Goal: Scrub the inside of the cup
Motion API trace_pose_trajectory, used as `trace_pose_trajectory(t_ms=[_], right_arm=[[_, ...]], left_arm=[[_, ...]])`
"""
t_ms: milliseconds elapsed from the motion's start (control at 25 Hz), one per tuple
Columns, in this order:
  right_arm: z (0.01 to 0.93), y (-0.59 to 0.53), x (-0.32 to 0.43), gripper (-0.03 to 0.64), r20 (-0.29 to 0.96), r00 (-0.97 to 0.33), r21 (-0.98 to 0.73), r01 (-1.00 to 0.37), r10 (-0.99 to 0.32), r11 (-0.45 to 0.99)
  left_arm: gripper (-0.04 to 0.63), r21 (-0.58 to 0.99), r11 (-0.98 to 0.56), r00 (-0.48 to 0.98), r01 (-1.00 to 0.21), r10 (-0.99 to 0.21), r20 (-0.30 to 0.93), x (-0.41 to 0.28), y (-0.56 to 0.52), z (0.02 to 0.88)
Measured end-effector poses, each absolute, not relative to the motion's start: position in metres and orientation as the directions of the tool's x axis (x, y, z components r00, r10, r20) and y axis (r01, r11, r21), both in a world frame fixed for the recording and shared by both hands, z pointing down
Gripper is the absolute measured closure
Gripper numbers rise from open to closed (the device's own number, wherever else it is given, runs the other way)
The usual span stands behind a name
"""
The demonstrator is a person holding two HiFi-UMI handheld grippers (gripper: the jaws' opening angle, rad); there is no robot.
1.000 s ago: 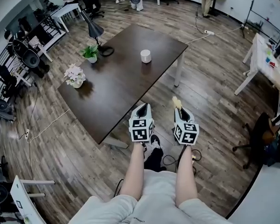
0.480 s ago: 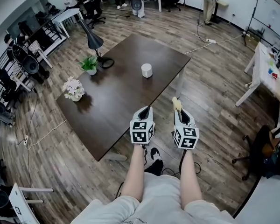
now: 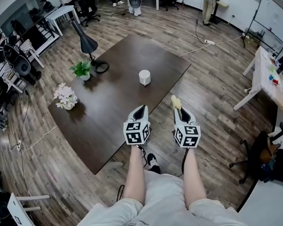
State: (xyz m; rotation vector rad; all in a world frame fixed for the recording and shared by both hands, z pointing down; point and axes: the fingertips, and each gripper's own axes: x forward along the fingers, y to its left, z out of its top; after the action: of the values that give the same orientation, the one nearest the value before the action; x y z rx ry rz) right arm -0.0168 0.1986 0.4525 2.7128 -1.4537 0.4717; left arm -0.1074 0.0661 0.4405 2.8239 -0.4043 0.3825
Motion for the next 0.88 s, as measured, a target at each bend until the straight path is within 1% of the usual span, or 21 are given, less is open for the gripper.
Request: trace_pose_trajectory(t_ms=[160,320,400,560,720,880], right_arm=[[0.456,0.187,0.004,0.525,0.298,0.518,-0.075,-0.825,-0.802,-0.561],[0.459,0.179,0.034,0.525,0.312,0.527,-0.058,-0.820,-0.791,-0.569],[0.457,0.173,0.049,0.523,0.304,0.530,-0.061,-0.818,-0.791,-0.572],[0.457,0.166,0.064,0.523,0.288,0.540,-0.113,-0.801,-0.791,-0.588],[0.473,0.174,0.069,0.522,0.320,0.545,-0.105,-0.792,-0.775,-0.601],[0.487,0.183,0.085,0.522,0.336,0.539,-0.136,-0.783,-0.772,-0.606]], left_arm=[[0.595,0.238,-0.920,0.930,-0.312,-0.244,0.276,-0.081,0.048,0.443],[0.595,0.311,-0.911,0.952,-0.273,-0.209,0.223,-0.045,0.041,0.440],[0.595,0.295,-0.919,0.955,-0.263,-0.205,0.214,-0.030,0.036,0.438],[0.595,0.221,-0.926,0.933,-0.307,-0.247,0.263,-0.016,0.020,0.446],[0.595,0.221,-0.917,0.922,-0.331,-0.265,0.281,-0.012,0.021,0.460],[0.595,0.216,-0.905,0.908,-0.367,-0.298,0.296,-0.004,0.026,0.471]])
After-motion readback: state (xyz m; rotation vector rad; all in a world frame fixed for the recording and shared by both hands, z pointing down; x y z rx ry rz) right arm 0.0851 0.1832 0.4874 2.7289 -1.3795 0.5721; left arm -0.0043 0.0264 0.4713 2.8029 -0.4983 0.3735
